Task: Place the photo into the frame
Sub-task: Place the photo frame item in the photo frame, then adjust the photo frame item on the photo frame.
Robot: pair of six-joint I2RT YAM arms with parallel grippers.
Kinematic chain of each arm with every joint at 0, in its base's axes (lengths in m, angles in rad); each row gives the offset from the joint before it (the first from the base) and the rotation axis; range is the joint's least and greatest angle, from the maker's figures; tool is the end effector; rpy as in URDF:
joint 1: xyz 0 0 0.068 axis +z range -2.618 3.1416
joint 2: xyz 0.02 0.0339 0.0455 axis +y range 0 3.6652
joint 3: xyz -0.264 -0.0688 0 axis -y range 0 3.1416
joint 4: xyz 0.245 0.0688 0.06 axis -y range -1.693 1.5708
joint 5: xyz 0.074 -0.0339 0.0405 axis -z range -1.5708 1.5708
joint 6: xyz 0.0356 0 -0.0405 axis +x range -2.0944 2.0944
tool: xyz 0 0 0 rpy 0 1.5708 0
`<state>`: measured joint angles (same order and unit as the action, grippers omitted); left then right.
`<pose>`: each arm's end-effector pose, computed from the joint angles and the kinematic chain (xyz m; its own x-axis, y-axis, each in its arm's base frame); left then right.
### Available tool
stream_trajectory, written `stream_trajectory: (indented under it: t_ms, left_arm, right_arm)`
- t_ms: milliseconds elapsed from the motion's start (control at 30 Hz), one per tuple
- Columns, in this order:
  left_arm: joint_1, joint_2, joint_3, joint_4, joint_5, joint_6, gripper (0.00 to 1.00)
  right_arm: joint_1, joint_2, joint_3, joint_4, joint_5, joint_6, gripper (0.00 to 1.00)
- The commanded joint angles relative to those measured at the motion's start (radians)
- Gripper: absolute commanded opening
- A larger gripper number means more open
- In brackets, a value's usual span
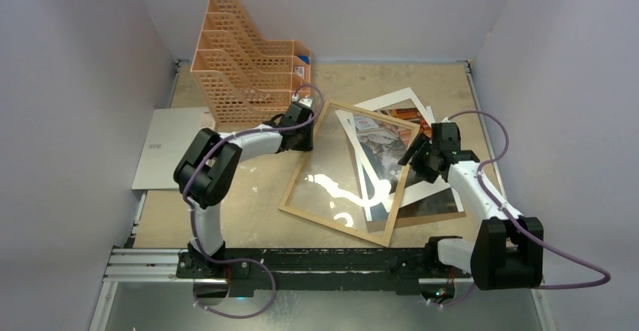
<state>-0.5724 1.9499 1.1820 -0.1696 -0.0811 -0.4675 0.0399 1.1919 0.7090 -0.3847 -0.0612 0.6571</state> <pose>0.3382 -0.2145 0.1435 -0.8300 0.0005 -0.5577 0.1406 0.9679 -0.2084 0.2377 0.0117 0.2146 -0.6519 0.5841 -0.4835 0.4027 0.8070 0.4319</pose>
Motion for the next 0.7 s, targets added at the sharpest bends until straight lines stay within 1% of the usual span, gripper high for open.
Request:
stream_trajectory:
  t_ms: [0,67,133,233,333,400,500,667]
  left_arm:
    - [0.007,0.128,-0.107,-0.185,0.008,0.012,0.24]
    - [0.009,0.107,-0.107,-0.177,0.023,0.017,0.25]
    - [0.013,0.077,-0.110,-0.155,0.051,0.023,0.27]
    - [0.024,0.042,-0.111,-0.120,0.126,0.030,0.28]
    - [0.028,0.014,-0.125,-0.078,0.180,0.036,0.28]
    - [0.030,0.000,-0.134,-0.059,0.194,0.036,0.28]
    - [0.035,-0.014,-0.141,-0.047,0.196,0.038,0.29]
    - [0.057,-0.040,-0.162,-0.021,0.208,0.033,0.32]
  right_arm:
    - [0.001,0.046,0.081,0.030,0.076,0.015,0.69]
    - [0.002,0.075,0.109,0.110,0.074,-0.010,0.69]
    - [0.002,0.107,0.128,0.209,0.003,-0.033,0.67]
    - [0.011,0.174,0.163,0.367,-0.140,-0.037,0.59]
    - [0.064,0.261,0.223,0.479,-0.214,-0.037,0.52]
    - [0.120,0.339,0.267,0.549,-0.241,-0.039,0.48]
    - [0.199,0.465,0.355,0.624,-0.237,-0.032,0.44]
    - [0.274,0.678,0.538,0.738,-0.213,-0.018,0.38]
